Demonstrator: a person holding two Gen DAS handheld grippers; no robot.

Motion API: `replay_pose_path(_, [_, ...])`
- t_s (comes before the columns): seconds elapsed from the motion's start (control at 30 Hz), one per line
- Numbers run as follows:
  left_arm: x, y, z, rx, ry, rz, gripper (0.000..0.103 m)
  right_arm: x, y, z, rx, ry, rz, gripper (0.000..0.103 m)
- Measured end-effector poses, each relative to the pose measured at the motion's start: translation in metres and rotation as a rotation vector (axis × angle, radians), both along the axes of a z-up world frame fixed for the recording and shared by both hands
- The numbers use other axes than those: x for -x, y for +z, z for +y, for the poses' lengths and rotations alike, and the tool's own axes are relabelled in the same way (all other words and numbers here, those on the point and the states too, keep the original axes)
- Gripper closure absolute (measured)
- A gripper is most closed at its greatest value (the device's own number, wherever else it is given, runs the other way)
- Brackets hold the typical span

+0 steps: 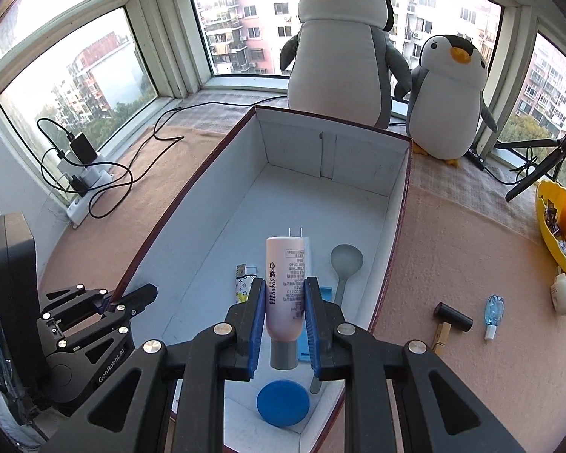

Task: Organize rigid objects
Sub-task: 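Lift the lotion tube into the box and open the right gripper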

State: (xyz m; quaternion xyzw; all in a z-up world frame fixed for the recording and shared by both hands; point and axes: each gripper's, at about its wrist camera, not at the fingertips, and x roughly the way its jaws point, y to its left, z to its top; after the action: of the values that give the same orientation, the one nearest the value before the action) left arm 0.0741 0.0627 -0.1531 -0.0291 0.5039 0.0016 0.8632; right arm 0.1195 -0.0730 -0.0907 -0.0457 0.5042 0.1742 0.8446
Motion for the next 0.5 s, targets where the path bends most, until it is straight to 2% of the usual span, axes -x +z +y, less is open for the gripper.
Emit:
replay_pose_path(0.1, [0.000, 0.000, 0.000, 0.000, 0.000, 0.001, 0.099, -0.001, -0.002, 0.000, -0.006, 0.006, 0.012, 0.083])
replay_pose_path(0.2, [-0.001, 0.000, 0.000, -0.001, -0.001, 0.004, 0.099, -0.001, -0.002, -0.001, -0.013, 0.010, 0.006, 0.058])
replay_pose_path(0.23, [-0.001, 0.000, 0.000, -0.002, -0.003, 0.006, 0.099, 0.000, -0.001, -0.001, -0.015, 0.008, 0.000, 0.056])
replay_pose_path(0.5, [-0.003, 0.000, 0.000, 0.002, -0.013, 0.021, 0.099, 0.006, 0.012, -0.026, -0.060, -0.042, -0.033, 0.056])
